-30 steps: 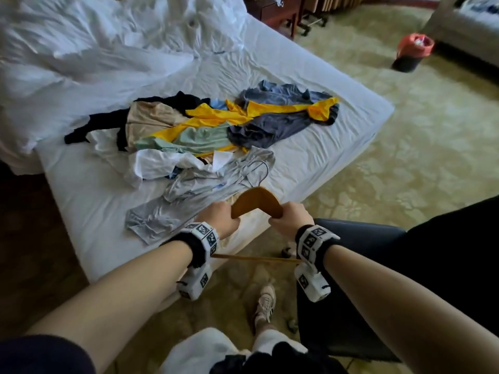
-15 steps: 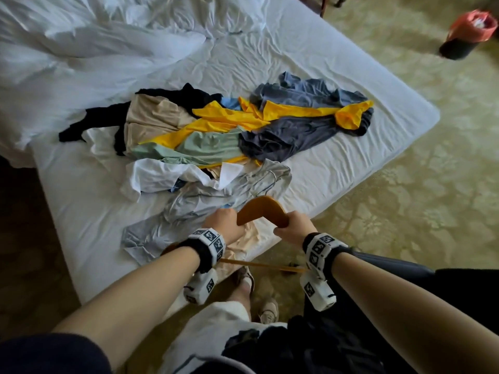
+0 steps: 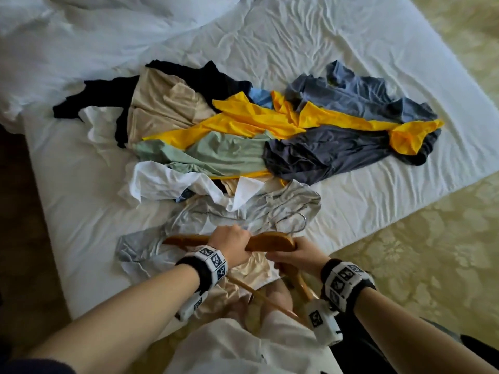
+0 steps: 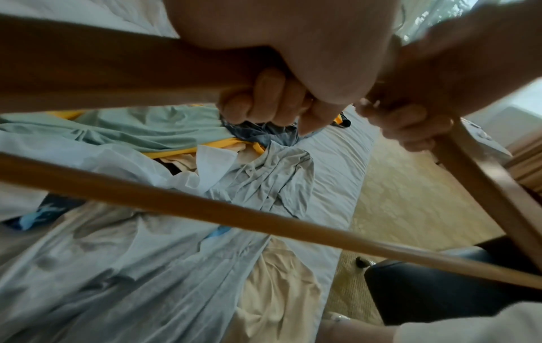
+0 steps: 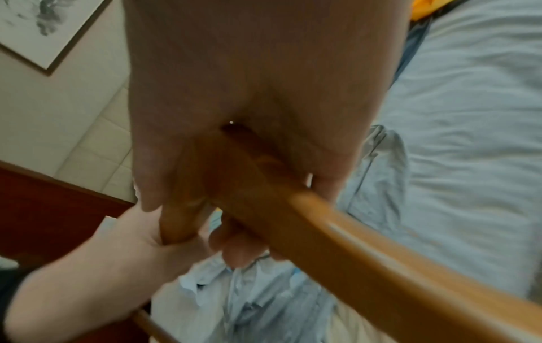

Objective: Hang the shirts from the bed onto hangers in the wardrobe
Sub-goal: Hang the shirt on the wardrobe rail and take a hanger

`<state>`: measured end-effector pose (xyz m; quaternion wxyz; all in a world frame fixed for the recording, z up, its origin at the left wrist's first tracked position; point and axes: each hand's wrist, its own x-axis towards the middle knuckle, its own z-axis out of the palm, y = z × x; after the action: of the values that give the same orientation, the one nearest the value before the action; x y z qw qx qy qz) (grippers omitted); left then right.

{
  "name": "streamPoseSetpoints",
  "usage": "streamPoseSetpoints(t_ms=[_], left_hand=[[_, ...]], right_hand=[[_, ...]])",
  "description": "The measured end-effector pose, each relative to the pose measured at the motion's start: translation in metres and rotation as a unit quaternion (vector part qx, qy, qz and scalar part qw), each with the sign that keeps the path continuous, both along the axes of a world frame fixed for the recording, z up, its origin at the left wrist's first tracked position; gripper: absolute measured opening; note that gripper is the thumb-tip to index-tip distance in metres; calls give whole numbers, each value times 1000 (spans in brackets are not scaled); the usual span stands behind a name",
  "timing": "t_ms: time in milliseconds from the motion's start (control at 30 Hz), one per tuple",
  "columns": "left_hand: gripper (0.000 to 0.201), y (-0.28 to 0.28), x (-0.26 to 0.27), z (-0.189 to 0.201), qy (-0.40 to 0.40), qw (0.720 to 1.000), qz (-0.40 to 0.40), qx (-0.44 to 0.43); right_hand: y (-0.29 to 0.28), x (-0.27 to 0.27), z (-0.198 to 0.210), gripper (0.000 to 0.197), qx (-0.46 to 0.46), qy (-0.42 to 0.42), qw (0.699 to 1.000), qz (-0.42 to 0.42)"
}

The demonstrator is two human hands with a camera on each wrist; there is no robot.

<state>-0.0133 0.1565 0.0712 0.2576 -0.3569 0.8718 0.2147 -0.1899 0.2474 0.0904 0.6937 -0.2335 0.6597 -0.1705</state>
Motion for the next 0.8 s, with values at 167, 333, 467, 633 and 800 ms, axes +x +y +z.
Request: streamPoseSetpoints(t_ms=[167,333,467,633,800], left_hand=[[22,-22,-10,-19,62,998,28,11],[59,-38,-15,-51,150,983,81,-68],[41,-43,-29,-87,141,986,88,11],[40,-49,-51,-137,8,981,128,143],[47,-59,-66,-186,17,982,97,162]], right_hand=[[-46,-10,-20,30,2,-111,994,-5],[-75,-29,-58,28,-76,4,996,-44],[-93,-61,-89,19,-125,77,977,-152],[-110,-76,-121,4,-170,148,967,-119],[-108,-69,-160,20,-155,176,969,-79]])
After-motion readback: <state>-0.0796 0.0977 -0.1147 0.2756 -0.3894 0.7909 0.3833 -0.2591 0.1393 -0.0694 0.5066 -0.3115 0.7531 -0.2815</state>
